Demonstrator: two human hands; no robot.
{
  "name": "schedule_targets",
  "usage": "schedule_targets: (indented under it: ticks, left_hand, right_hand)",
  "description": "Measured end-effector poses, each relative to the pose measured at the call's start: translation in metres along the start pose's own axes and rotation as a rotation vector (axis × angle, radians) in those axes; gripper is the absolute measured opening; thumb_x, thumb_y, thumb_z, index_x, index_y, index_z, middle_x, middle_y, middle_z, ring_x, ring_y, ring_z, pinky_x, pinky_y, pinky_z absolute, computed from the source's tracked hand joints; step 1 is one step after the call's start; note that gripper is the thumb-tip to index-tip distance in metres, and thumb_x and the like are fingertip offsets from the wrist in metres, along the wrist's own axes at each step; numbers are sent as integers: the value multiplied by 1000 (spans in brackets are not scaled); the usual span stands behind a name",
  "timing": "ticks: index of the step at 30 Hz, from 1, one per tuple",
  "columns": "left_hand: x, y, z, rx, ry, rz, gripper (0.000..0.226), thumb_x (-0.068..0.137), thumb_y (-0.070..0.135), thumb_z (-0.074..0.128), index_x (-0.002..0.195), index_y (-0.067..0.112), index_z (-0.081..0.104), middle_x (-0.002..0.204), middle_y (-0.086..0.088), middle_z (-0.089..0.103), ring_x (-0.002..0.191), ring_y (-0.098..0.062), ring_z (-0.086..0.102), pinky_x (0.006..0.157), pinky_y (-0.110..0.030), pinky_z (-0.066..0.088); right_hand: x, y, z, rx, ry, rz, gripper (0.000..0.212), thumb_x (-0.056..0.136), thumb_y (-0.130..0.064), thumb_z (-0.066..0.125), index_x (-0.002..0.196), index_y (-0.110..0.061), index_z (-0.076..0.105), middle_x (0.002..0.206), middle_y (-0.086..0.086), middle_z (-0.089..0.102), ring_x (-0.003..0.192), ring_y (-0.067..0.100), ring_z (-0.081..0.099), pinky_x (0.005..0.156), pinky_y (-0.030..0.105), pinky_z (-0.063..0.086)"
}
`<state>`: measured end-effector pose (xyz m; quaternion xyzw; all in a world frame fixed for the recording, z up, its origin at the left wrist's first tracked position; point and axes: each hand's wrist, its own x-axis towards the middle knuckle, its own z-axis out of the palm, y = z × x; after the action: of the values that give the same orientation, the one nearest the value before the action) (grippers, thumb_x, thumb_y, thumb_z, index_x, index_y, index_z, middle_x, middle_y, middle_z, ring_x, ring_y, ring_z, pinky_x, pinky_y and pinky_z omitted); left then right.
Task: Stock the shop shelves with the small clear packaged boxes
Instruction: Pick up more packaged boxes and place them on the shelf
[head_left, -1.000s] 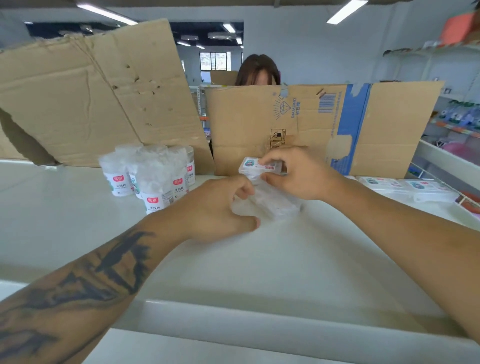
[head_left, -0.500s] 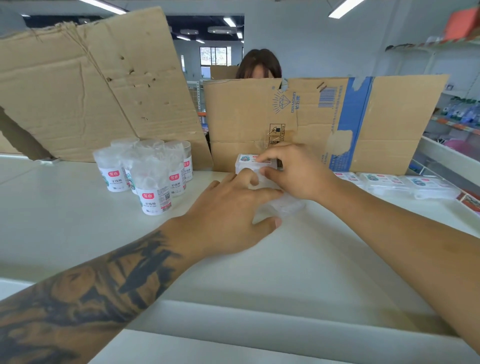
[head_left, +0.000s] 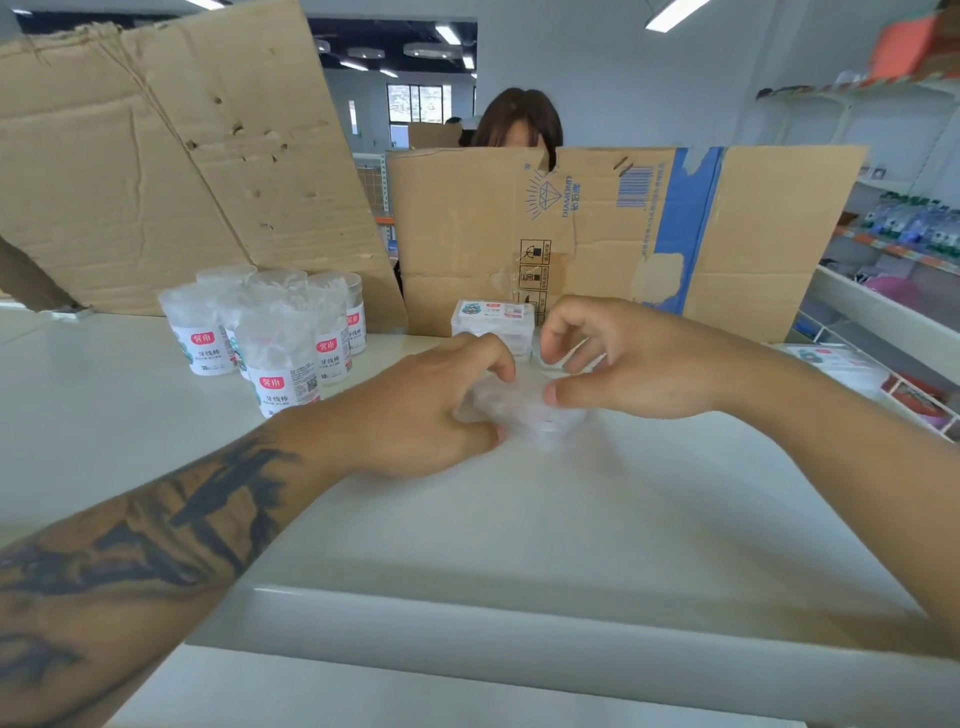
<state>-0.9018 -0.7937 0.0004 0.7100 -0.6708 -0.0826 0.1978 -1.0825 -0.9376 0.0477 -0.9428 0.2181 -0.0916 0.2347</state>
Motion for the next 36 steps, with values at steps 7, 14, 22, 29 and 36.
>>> schedule_targets:
  ticks: [7, 14, 22, 29, 36]
  left_hand:
    - [2, -8, 5, -36, 116, 48, 43, 90, 39, 75, 130, 30, 60, 127, 14, 57, 116, -3, 52, 91, -5, 35]
    - [-2, -4, -3, -305, 159, 129, 20, 93, 30, 74, 111, 22, 69, 109, 11, 72, 107, -5, 66, 98, -27, 48]
    - [2, -2, -5, -540, 336, 95, 29, 94, 41, 65, 105, 14, 70, 90, 6, 76, 80, -13, 70, 74, -28, 56]
    - [3, 8, -12, -663, 391, -46, 29, 98, 40, 59, 105, 14, 70, 86, -7, 77, 68, -26, 72, 61, -36, 55]
    - [0, 15, -16, -793, 260, -149, 41, 102, 39, 54, 109, 3, 72, 86, -17, 73, 63, -30, 68, 58, -33, 50]
  right_hand:
    - [-6, 7, 13, -103, -60, 14, 49, 66, -56, 87, 99, -39, 56, 108, -17, 59, 94, 7, 61, 80, 32, 52]
    - [-5, 10, 3, 386, -79, 23, 37, 72, -35, 80, 101, -17, 65, 98, 17, 72, 78, 17, 65, 88, 40, 56]
    - [-5, 6, 3, 774, -14, -9, 29, 82, -35, 72, 98, -11, 67, 91, 13, 68, 76, 23, 62, 73, 37, 58]
    - [-2, 10, 7, 645, 131, -123, 49, 83, -6, 81, 124, -16, 56, 113, 13, 72, 83, 23, 68, 72, 39, 58]
    - [-5, 2, 11, -138, 344, -534, 54, 71, -29, 91, 120, -24, 69, 123, -5, 62, 114, 9, 56, 96, 22, 43]
